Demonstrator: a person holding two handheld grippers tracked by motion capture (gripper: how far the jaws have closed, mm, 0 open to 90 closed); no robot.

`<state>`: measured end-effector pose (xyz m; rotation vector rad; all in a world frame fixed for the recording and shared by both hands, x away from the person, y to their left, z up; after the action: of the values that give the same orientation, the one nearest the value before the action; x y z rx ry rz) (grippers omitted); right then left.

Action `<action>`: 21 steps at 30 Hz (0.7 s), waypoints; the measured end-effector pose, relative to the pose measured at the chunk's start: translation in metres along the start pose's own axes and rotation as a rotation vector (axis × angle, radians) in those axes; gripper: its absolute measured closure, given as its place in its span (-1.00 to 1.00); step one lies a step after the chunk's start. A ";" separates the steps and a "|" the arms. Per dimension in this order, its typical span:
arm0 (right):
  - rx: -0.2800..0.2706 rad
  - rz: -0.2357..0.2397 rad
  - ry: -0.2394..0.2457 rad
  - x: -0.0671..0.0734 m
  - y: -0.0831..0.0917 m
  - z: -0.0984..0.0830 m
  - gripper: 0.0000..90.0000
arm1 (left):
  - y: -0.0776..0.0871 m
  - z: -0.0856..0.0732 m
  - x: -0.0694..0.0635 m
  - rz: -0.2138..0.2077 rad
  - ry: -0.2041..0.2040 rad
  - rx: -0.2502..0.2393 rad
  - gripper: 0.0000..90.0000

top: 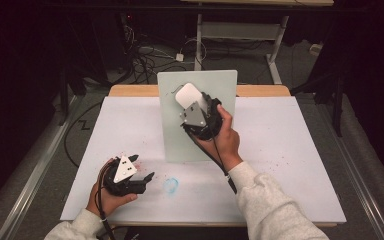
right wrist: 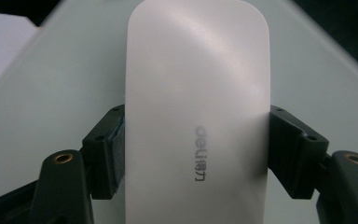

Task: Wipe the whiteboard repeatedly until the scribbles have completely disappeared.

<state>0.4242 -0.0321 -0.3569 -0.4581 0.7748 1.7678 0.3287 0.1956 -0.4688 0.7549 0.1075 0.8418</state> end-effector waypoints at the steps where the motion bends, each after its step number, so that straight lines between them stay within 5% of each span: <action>1: 0.005 0.005 0.021 0.005 0.000 0.000 -0.31 | 0.000 0.000 0.000 0.001 0.000 -0.001 -0.52; 4: 0.017 -0.015 0.066 0.012 -0.001 0.004 -0.31 | 0.001 0.000 0.000 0.001 0.000 -0.004 -0.52; 10: 0.011 -0.036 -0.060 -0.011 -0.002 0.018 -0.31 | 0.002 0.000 0.000 -0.001 0.000 -0.014 -0.52; 12: 0.009 -0.038 -0.069 -0.012 -0.003 0.023 -0.31 | 0.002 0.000 0.000 -0.003 0.000 -0.012 -0.52; 21: 0.029 0.014 0.065 0.039 -0.005 0.031 -0.31 | 0.003 -0.001 0.000 -0.002 -0.005 -0.014 -0.52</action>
<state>0.4185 0.0169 -0.3616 -0.4936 0.8497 1.7599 0.3264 0.1974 -0.4675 0.7433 0.0978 0.8384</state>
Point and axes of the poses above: each handheld gripper's, and its own axes: y roughly backward along the jaws, z roughly out of its top, x roughly to its left, the point moved 2 cm from there along -y, roughly forward along the jaws, and after that the axes turned 5 degrees about x, right-handed, at the moved point
